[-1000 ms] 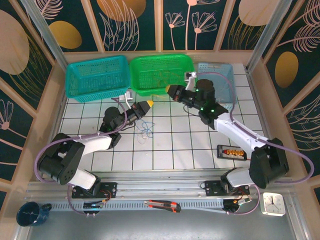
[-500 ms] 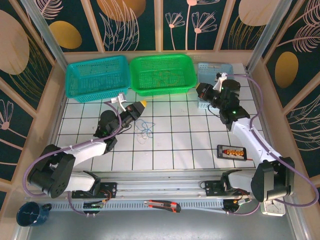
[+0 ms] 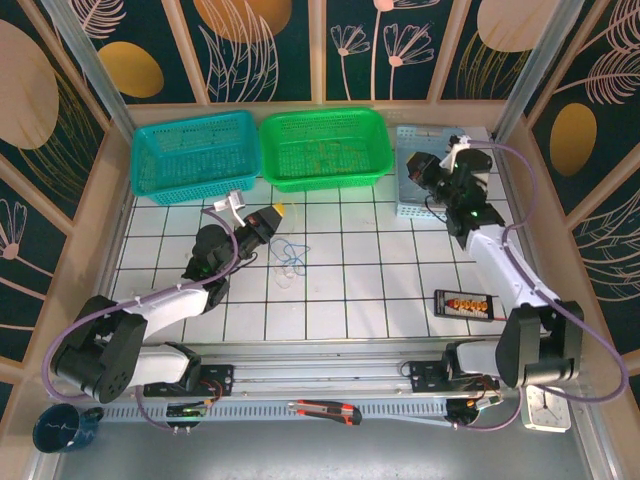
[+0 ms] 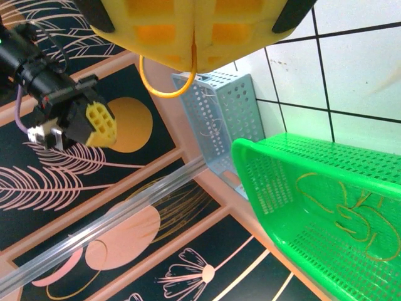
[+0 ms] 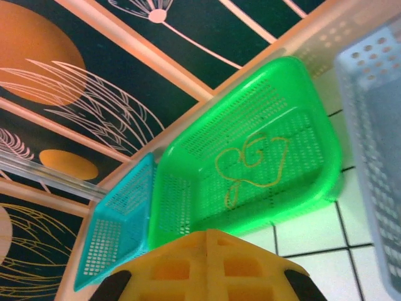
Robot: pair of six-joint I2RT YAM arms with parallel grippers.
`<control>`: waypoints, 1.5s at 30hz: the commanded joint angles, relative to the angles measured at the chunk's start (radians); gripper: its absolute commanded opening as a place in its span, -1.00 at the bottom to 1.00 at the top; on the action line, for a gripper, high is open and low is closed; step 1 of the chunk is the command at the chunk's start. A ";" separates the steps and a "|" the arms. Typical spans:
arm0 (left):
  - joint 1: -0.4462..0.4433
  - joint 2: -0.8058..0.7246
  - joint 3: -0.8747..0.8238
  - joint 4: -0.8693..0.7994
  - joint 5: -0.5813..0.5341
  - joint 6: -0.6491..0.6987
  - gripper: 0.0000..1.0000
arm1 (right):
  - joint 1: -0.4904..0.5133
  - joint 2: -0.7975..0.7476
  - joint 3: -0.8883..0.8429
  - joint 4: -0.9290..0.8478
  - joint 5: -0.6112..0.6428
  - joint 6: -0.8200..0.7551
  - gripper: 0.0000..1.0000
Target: Untangle the cables
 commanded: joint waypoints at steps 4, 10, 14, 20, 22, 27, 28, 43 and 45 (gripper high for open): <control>0.007 0.022 0.042 0.000 0.026 0.048 -1.00 | 0.057 0.127 0.142 0.126 -0.037 0.019 -1.00; 0.035 0.064 0.154 -0.079 0.046 0.116 -1.00 | 0.076 0.171 0.179 0.145 -0.050 0.023 -1.00; 0.078 0.169 0.303 -0.135 0.076 0.162 -1.00 | 0.097 0.147 0.119 0.158 -0.048 0.028 -1.00; 0.123 0.438 0.667 -0.281 0.105 0.270 -1.00 | 0.171 0.078 -0.011 0.146 -0.018 0.019 -1.00; 0.130 0.534 0.783 -0.334 0.094 0.312 -1.00 | 0.211 0.055 -0.042 0.119 0.012 0.001 -1.00; 0.144 0.761 1.089 -0.512 0.075 0.404 -0.66 | 0.338 0.016 -0.097 0.029 0.103 -0.060 -1.00; 0.145 0.793 1.136 -0.545 0.073 0.419 -0.50 | 0.358 0.013 -0.104 0.016 0.120 -0.066 -1.00; 0.150 0.763 1.354 -0.880 0.063 0.587 0.97 | 0.543 0.042 -0.095 -0.112 0.230 -0.168 -0.40; 0.150 0.720 1.324 -0.896 0.071 0.588 0.98 | 0.554 0.051 -0.096 -0.109 0.227 -0.168 -0.34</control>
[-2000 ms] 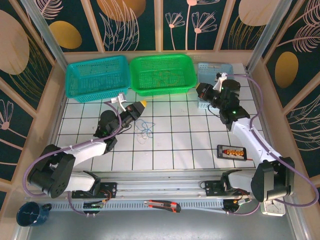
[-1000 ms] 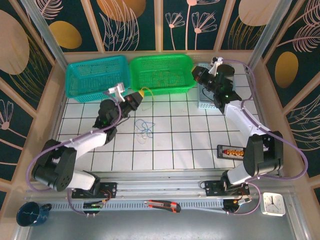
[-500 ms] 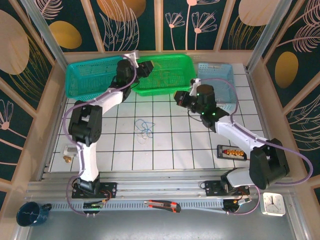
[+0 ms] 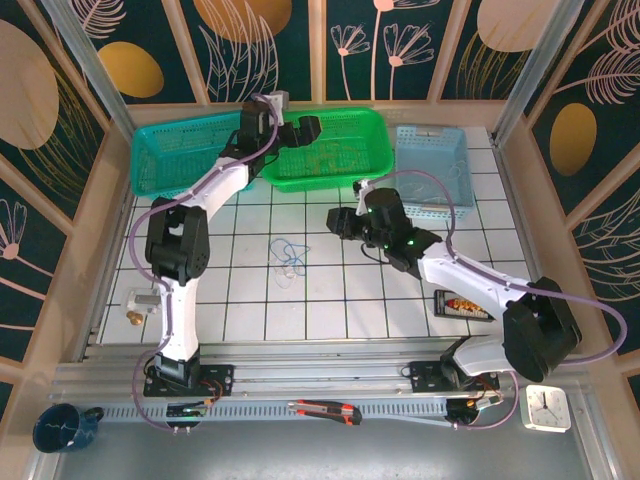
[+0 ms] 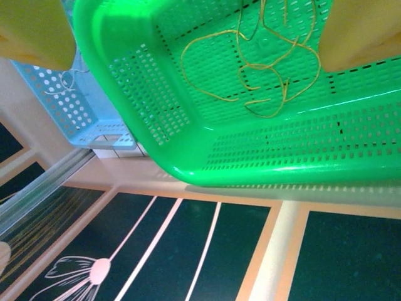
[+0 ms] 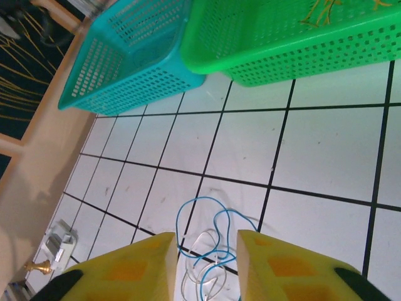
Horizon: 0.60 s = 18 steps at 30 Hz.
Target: Untangle the cables
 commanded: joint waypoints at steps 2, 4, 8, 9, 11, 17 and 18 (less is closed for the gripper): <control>0.008 -0.158 -0.077 -0.048 0.022 0.038 0.98 | 0.031 0.033 0.023 -0.026 0.028 -0.039 -0.27; 0.009 -0.224 -0.152 -0.047 0.017 0.032 0.98 | 0.050 0.061 0.037 -0.041 0.028 -0.054 -0.20; 0.008 -0.387 -0.387 -0.014 0.011 -0.008 0.98 | 0.086 0.147 0.080 -0.077 0.011 -0.079 -0.08; 0.010 -0.437 -0.460 0.000 0.009 -0.022 0.98 | 0.093 0.168 0.087 -0.078 0.004 -0.079 -0.06; 0.010 -0.514 -0.590 0.034 -0.001 -0.048 0.98 | 0.103 0.211 0.103 -0.078 -0.015 -0.073 -0.02; 0.009 -0.700 -0.889 0.108 -0.060 -0.103 0.98 | 0.141 0.341 0.150 -0.078 -0.043 -0.034 0.13; 0.010 -0.723 -0.917 0.111 -0.071 -0.108 0.98 | 0.147 0.356 0.154 -0.075 -0.047 -0.021 0.15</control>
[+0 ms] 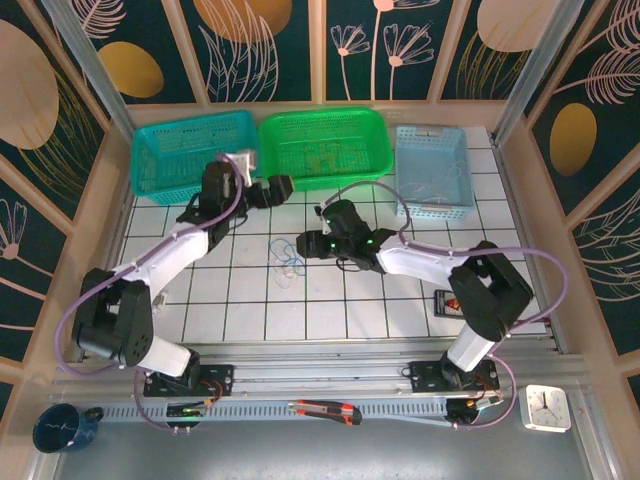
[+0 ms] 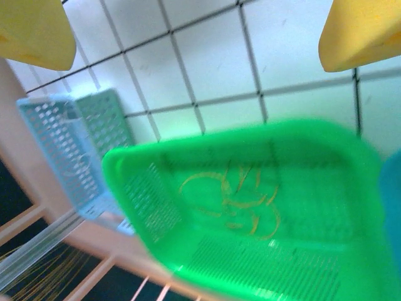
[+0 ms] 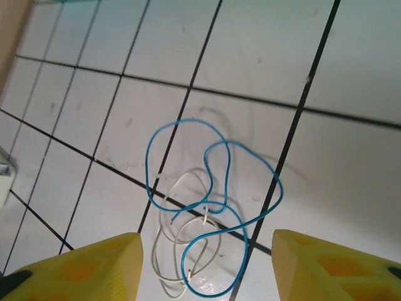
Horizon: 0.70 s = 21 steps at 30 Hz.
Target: Untangle the cables
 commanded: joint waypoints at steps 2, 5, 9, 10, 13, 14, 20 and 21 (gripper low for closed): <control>0.010 -0.110 -0.112 0.067 -0.065 -0.045 0.98 | 0.029 0.068 0.042 -0.011 -0.030 0.051 0.17; 0.010 -0.163 -0.157 0.066 -0.098 -0.050 0.98 | 0.041 0.109 0.054 -0.001 -0.039 0.089 0.20; 0.009 -0.209 -0.194 0.074 -0.121 -0.061 0.98 | 0.050 0.167 0.081 0.008 -0.049 0.125 0.22; 0.010 -0.219 -0.201 0.076 -0.124 -0.065 0.98 | 0.049 0.181 0.087 0.010 -0.050 0.132 0.22; 0.010 -0.242 -0.226 0.082 -0.141 -0.078 0.98 | 0.048 0.205 0.112 0.012 -0.040 0.137 0.19; 0.010 -0.250 -0.235 0.087 -0.144 -0.083 0.98 | 0.045 0.213 0.122 0.008 -0.038 0.133 0.11; 0.010 -0.278 -0.276 0.106 -0.145 -0.105 0.98 | 0.022 0.202 0.141 -0.001 -0.029 0.114 -0.84; 0.010 -0.283 -0.278 0.107 -0.147 -0.105 0.98 | 0.017 0.195 0.141 -0.005 -0.028 0.111 -0.97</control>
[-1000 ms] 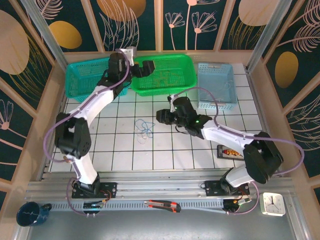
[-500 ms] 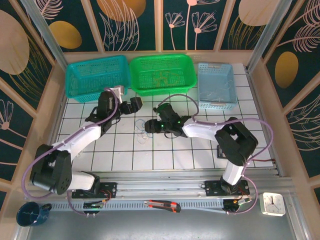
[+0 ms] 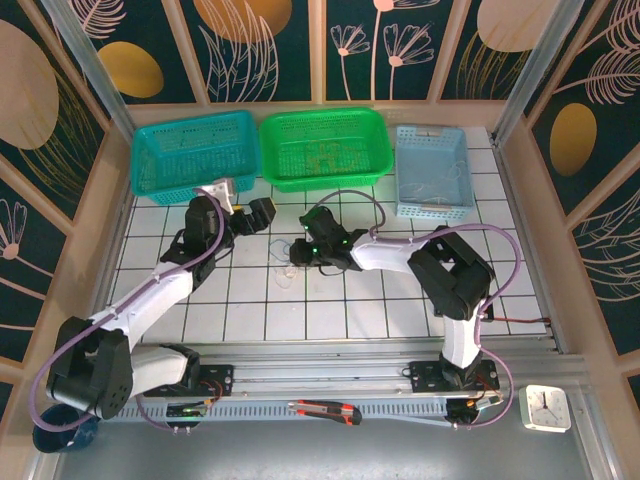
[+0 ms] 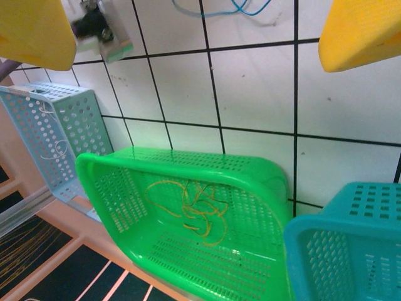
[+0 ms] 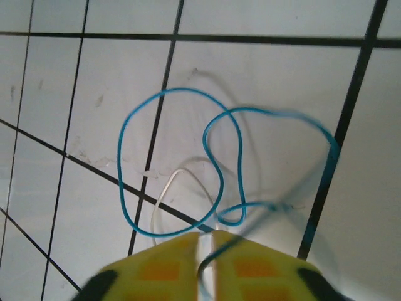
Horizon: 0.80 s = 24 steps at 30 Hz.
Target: Untangle the cables
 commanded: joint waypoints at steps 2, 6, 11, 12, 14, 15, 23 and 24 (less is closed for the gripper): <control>0.010 -0.031 -0.012 0.043 -0.018 -0.021 0.98 | -0.025 -0.044 0.025 -0.015 0.011 -0.032 -1.00; 0.009 -0.033 -0.004 0.045 -0.006 -0.021 0.98 | -0.042 -0.135 0.021 -0.017 0.001 -0.072 -1.00; 0.010 -0.018 0.002 0.079 0.048 -0.038 0.98 | -0.059 -0.256 0.029 -0.022 -0.008 -0.114 -1.00; 0.010 -0.016 0.002 0.087 0.056 -0.041 0.98 | -0.062 -0.274 0.031 -0.024 -0.010 -0.118 -1.00; 0.010 -0.013 -0.003 0.107 0.071 -0.048 0.97 | -0.073 -0.311 0.035 -0.030 -0.010 -0.125 -1.00; 0.011 -0.012 -0.007 0.118 0.079 -0.053 0.98 | -0.080 -0.327 0.037 -0.031 -0.012 -0.127 -1.00; 0.011 0.024 -0.038 0.241 0.200 -0.097 0.98 | -0.137 -0.438 0.040 -0.013 -0.064 -0.115 -1.00; 0.011 0.031 -0.040 0.253 0.217 -0.102 0.98 | -0.142 -0.447 0.039 -0.008 -0.071 -0.111 -1.00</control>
